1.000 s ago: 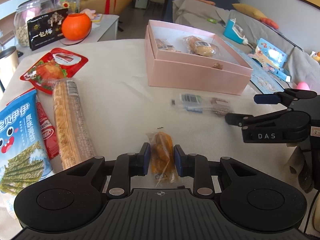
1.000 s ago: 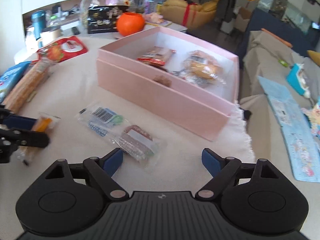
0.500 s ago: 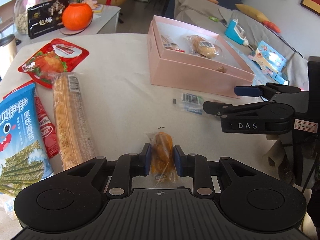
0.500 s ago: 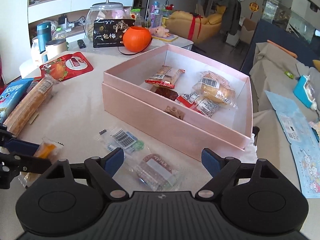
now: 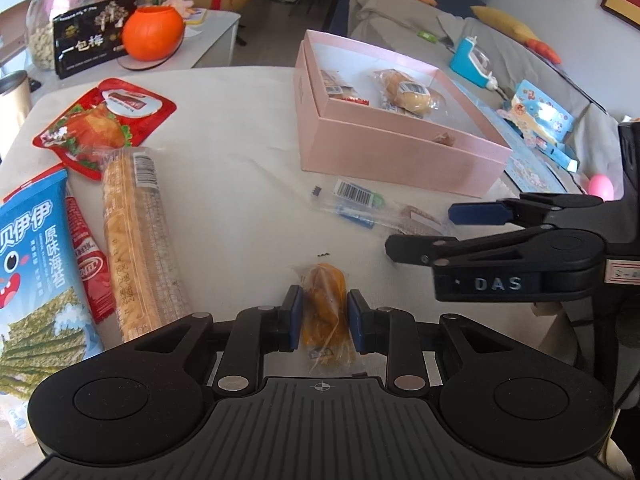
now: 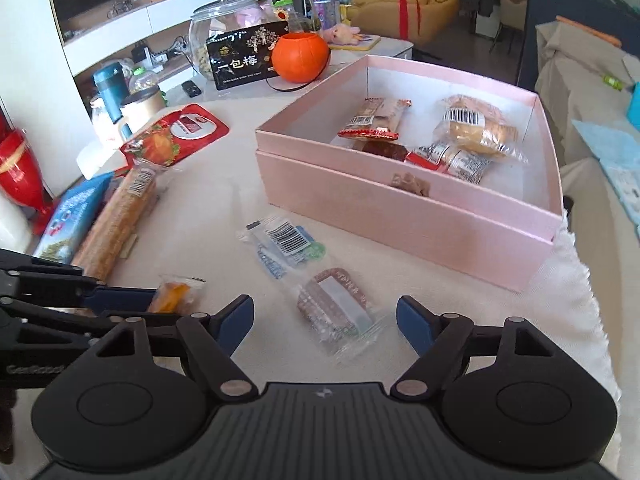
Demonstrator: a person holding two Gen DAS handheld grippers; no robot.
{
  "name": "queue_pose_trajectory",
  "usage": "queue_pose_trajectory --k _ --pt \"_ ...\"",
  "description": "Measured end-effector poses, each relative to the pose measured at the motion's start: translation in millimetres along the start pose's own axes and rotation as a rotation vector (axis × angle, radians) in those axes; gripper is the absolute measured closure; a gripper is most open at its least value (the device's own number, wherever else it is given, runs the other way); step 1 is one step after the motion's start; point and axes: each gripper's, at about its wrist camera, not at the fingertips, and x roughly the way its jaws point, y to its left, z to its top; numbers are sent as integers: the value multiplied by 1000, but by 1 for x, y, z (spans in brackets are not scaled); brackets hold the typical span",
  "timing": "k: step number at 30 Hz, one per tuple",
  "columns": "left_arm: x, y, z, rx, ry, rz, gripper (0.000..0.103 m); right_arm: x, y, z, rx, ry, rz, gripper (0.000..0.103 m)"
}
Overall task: Organize snacks
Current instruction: 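Lower right tool onto the clear barcode packet while left tool holds the orange packet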
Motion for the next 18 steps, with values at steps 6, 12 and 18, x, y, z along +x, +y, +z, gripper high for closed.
queue_pose_trajectory --k 6,12,18 --pt "-1 1 -2 -3 -10 -3 73 19 -5 7 3 -16 -41 19" --pt "-1 4 -3 -20 -23 -20 73 4 -3 1 36 -14 2 48" --pt "-2 7 -5 -20 -36 -31 73 -14 3 -6 73 42 98 55"
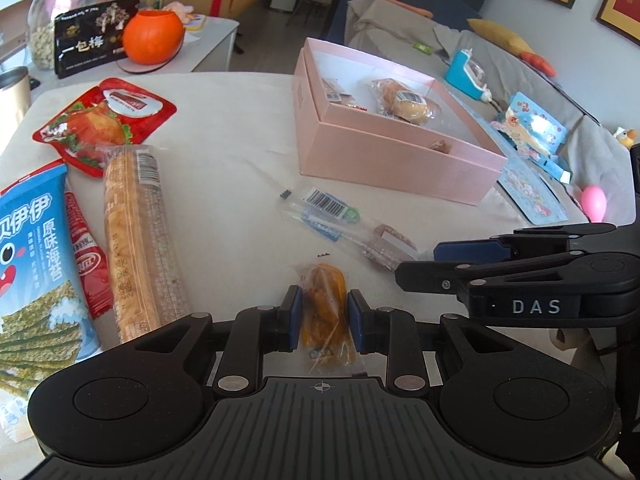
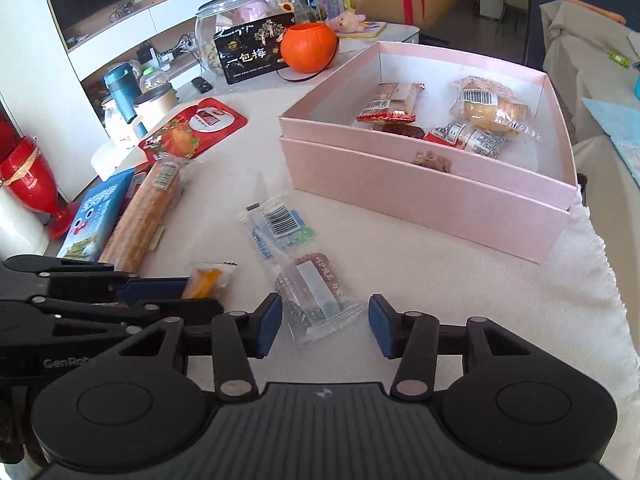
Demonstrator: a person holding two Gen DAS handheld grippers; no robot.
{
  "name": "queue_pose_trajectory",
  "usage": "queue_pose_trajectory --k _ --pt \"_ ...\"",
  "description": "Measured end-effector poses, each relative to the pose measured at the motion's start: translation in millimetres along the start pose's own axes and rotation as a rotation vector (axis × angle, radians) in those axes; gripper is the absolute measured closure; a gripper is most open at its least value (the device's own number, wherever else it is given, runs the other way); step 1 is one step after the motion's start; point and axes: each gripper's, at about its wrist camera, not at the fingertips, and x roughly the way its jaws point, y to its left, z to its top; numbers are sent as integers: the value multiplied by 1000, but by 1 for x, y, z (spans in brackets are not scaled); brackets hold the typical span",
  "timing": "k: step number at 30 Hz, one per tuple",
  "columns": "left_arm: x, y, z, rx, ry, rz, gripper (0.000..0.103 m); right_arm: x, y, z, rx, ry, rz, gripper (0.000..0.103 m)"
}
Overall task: Organize snacks
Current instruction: 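Lower right tool onto the clear barcode packet while left tool holds the orange packet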
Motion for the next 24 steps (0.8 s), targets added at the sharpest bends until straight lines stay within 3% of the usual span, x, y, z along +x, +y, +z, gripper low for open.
queue_pose_trajectory --k 5,12,17,24 --pt "0 1 0 -14 -5 1 73 -18 -5 -1 -8 -27 17 55" --pt "0 1 -5 -28 -41 -3 73 -27 -24 -1 -121 5 -27 49" --pt "-2 3 -12 -63 -83 -11 73 -15 -18 4 -158 44 18 47" --pt "-8 -4 -13 -10 -34 19 73 26 7 20 -110 1 33 43"
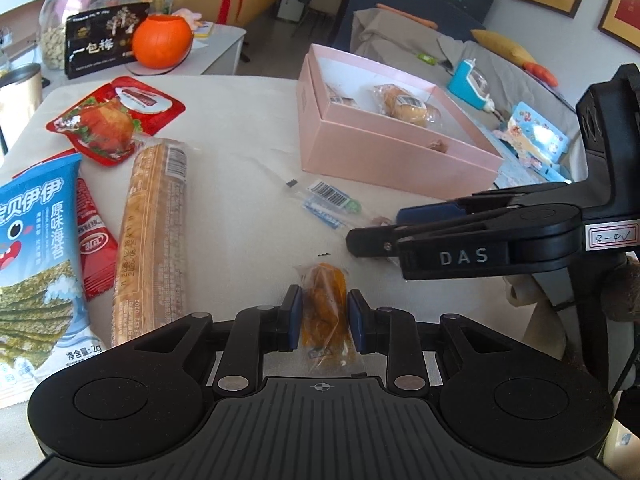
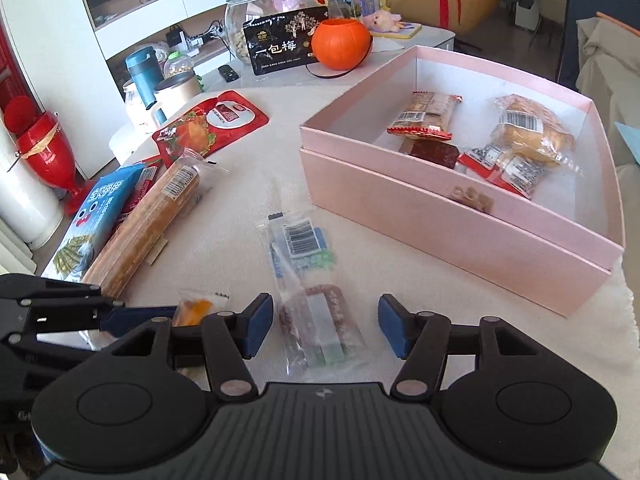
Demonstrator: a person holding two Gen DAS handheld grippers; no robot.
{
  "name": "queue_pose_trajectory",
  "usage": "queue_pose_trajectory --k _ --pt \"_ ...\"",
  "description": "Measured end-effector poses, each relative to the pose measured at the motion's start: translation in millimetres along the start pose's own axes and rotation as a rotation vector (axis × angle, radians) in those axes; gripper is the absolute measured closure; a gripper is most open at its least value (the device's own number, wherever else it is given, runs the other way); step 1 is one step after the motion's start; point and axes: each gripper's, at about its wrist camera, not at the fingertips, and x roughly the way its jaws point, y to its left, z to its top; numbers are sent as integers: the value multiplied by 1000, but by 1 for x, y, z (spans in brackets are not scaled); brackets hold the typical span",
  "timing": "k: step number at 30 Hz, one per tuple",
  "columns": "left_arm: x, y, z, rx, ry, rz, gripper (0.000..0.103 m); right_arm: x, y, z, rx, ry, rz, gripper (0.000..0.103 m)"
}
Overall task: Organize snacks
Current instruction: 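Lower right tool onto the clear barcode packet while left tool holds the orange packet, then grasp and lift the barcode packet with right tool while left tool lifts the orange packet, then drop both held packets into the pink box and open both tools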
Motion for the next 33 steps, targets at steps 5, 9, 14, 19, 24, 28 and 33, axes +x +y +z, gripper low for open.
queue_pose_trajectory --k 5,9,14,19,24,28,33 --pt "1 -3 -1 32 2 13 73 -10 19 -5 -130 12 -61 67" --pt "0 -7 -2 92 -2 15 74 -39 10 -19 -100 -8 -50 67" --pt "-10 -11 16 132 -24 -33 78 -84 -17 -31 -12 -64 -46 67" --pt "-64 -33 99 134 -236 -162 77 -151 -46 3 71 -277 -59 67" --pt "-37 -53 199 60 -245 -282 69 -166 -63 74 90 -364 -106 66" --pt "15 -31 204 -61 -132 -192 72 -130 -74 97 104 -298 -206 40" --pt "-15 26 145 -90 -162 -147 72 -108 -89 54 166 -224 -165 40"
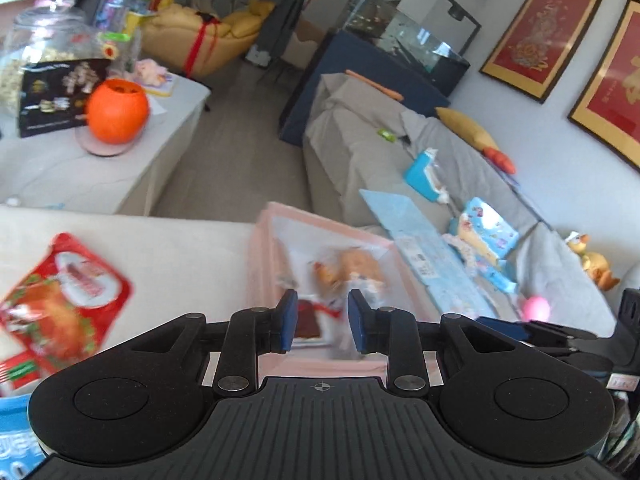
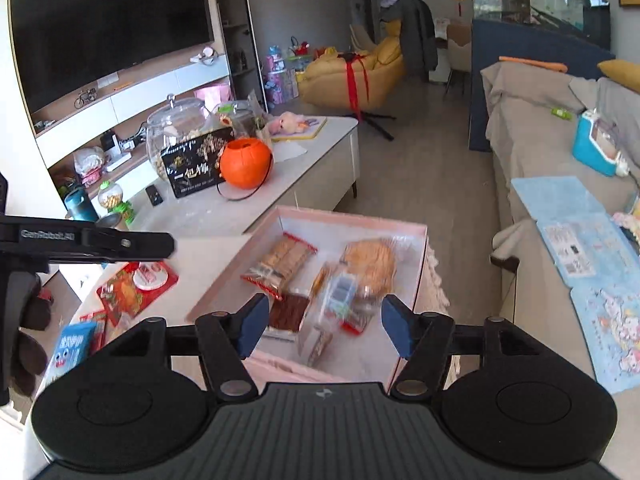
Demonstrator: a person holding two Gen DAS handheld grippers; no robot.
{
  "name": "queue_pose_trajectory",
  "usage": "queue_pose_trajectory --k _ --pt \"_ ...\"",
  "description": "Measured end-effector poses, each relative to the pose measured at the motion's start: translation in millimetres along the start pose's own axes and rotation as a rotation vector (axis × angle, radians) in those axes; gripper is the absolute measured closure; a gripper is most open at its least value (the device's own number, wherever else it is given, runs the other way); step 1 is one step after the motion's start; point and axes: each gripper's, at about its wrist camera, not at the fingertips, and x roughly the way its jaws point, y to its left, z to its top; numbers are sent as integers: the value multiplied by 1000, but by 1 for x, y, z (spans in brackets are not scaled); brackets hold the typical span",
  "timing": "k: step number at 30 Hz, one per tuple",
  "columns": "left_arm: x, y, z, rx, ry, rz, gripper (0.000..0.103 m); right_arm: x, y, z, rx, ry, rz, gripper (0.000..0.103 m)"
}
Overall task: Organize snacks
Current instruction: 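Drop both held packets into the pink box and open both tools, then move left tool to the red roast-duck packet while right tool moves to the blue seaweed packet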
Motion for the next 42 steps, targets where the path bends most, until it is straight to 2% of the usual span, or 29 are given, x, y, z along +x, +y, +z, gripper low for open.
queue_pose_trajectory --k 3,5,9,11,13,17,21,23,27,31,34,38,42 --pt "-36 33 -27 42 -41 199 72 9 11 -25 -46 33 -17 40" --pt "-58 56 -43 10 -55 313 72 13 31 -37 -90 43 3 40" --pt "-95 98 -69 -116 -76 458 72 30 83 -48 -152 75 113 37" --pt "-106 113 -83 -165 -78 494 72 41 115 -51 -176 99 179 35" --pt "-112 122 -94 -202 -73 495 72 51 147 -57 -201 120 226 32" --pt "-109 131 -113 -261 -43 449 72 74 197 -67 -209 165 299 32" --pt "-100 110 -124 -229 -25 360 72 89 219 -72 -175 216 335 32" --pt "-91 98 -126 -206 -16 328 71 83 217 -74 -202 188 318 32" --pt "-66 79 -128 -235 19 226 71 66 200 -77 -262 138 234 32" --pt "-42 55 -132 -188 80 139 69 55 173 -80 -247 122 178 32" --pt "-39 44 -134 -153 108 95 68 50 155 -86 -236 120 135 32" --pt "-50 46 -134 -132 96 132 68 51 135 -101 -226 141 77 30" --pt "-70 64 -125 -184 21 204 68 52 115 -117 -180 164 51 29"
